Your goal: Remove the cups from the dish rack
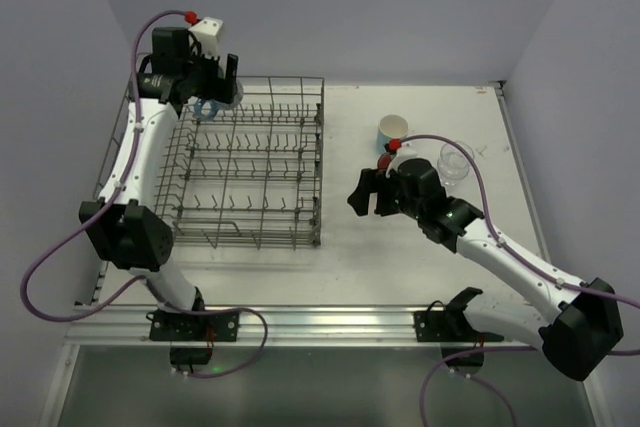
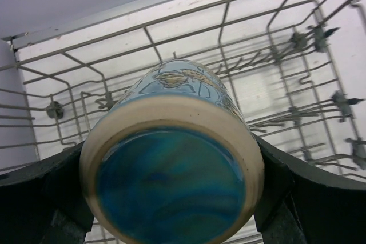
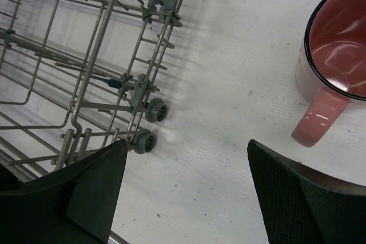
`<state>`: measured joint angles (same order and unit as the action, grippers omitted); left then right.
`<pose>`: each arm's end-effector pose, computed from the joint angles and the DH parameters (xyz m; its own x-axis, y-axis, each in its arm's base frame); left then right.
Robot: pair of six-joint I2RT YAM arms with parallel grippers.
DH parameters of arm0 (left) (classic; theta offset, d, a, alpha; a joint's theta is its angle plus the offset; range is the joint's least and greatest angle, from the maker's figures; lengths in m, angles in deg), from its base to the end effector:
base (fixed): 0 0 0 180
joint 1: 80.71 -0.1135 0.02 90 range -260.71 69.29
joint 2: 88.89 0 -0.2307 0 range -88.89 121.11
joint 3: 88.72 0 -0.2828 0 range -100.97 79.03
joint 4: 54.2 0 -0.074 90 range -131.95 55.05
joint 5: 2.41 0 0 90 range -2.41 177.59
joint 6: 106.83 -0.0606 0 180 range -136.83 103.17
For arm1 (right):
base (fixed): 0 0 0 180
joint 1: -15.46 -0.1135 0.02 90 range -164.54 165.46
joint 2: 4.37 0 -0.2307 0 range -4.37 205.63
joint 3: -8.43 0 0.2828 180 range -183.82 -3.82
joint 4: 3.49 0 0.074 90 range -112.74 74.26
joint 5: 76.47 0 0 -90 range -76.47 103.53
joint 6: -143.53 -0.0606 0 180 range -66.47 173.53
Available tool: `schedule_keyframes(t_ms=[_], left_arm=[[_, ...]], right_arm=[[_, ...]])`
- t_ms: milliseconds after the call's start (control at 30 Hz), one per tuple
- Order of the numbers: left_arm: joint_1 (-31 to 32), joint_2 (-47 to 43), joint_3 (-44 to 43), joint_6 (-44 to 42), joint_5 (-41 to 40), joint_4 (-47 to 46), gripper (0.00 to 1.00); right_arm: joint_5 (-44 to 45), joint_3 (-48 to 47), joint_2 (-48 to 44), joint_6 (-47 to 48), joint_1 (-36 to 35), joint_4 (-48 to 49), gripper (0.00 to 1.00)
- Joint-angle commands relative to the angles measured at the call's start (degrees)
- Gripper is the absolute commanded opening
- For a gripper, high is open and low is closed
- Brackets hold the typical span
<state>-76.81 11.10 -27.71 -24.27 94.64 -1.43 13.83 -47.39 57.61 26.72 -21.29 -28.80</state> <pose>0.4374 -0.0373 0.3582 -0.5280 0.1648 -0.8331 0.2397 0.9700 0.0400 0.2466 0.1838 0.2165 -0.6416 0.0838 -0.7625 -0.3421 0.8584 0.3823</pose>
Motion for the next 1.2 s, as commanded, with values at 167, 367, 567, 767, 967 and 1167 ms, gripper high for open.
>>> schedule_keyframes(t_ms=[167,367,567,767,967,1167], left_arm=[[0.9,-19.2,9.1,15.8,16.2,-22.2,0.00],[0.9,-28.0,20.3,31.0,24.1,-39.3,0.00],[1.2,-37.5,43.1,57.1,26.5,-74.5,0.00],[4.9,-39.7,56.3,71.9,20.8,-94.1,0.00],[10.2,-43.0,66.0,77.8,10.2,-104.8,0.00],[11.7,-43.2,69.4,81.4,7.5,-109.9,0.00]], right_arm=[[-2.1,-6.3,-5.8,-3.2,-0.2,-3.5,0.87],[-5.7,-7.8,-7.3,-6.3,-0.2,-2.2,0.88],[-17.2,-8.3,-5.3,-9.1,-0.2,8.8,0.88],[-27.2,-7.8,0.0,-14.1,-0.2,27.4,0.88],[-31.6,-5.4,6.0,-19.8,-0.2,48.5,0.87],[-32.9,-5.0,12.5,-23.8,-0.2,61.2,0.85]])
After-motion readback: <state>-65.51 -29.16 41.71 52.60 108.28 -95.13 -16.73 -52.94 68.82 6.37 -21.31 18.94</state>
